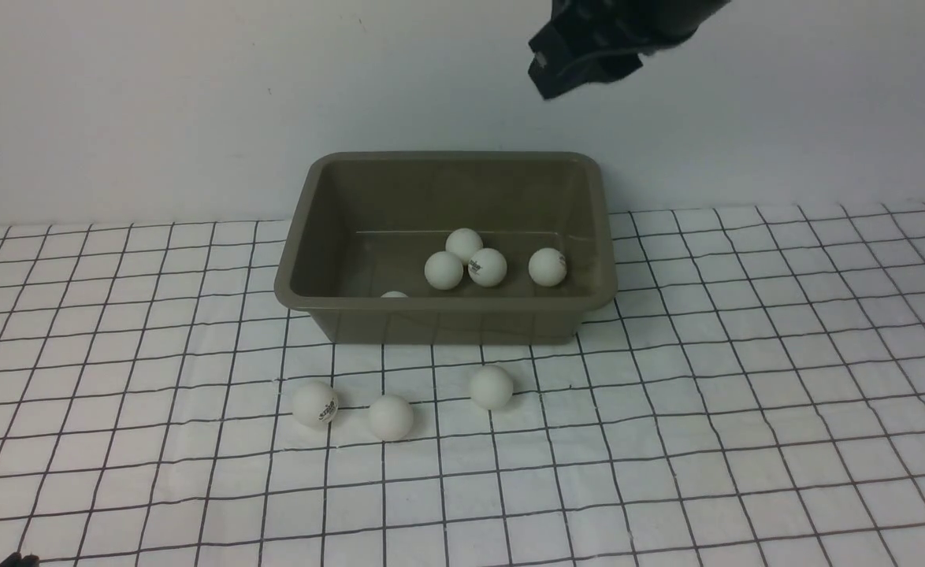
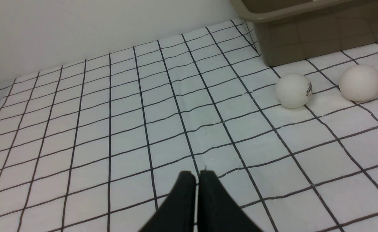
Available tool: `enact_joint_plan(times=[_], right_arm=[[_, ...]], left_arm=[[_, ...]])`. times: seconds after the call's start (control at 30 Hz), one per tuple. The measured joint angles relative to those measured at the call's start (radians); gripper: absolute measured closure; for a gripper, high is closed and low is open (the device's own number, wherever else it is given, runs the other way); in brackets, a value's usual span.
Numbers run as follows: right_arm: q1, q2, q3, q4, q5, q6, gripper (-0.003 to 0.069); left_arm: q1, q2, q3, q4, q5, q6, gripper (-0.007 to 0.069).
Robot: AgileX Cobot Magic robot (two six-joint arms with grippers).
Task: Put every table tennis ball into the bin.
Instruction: Use the right arm to clamp the table tennis ball closest to it
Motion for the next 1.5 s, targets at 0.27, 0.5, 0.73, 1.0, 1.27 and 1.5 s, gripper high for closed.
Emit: enact_joint_plan(times=[0.27, 0.5, 0.73, 1.0, 1.27, 1.5], right_arm=[[0.024, -0.028, 0.29, 0.036, -0.005, -0.008, 0.0489], [0.125, -0.028, 0.512, -0.053, -0.227, 0.148, 0.0489], [0.21, 0.025, 0.55, -0.304, -0.392, 0.491, 0.0489], [0.21, 0.163, 0.528, -0.325, -0.4, 0.604, 0.0459], [0.21, 0.2, 0.472, -0.292, -0.452, 0.608, 0.0313], [0.21, 0.222, 0.471, -0.298, -0.492, 0.611, 0.0209]], left_arm=[[0.0, 0.0, 0.0, 0.0, 0.0, 0.0, 0.0629], [0.0, 0.0, 0.0, 0.0, 0.0, 0.0, 0.0629], [0.0, 0.0, 0.0, 0.0, 0.0, 0.0, 0.0629], [0.0, 0.0, 0.0, 0.0, 0.0, 0.0, 0.0629], [-0.001, 0.0, 0.0, 0.0, 0.0, 0.0, 0.0629], [-0.001, 0.0, 0.0, 0.0, 0.0, 0.0, 0.0629]])
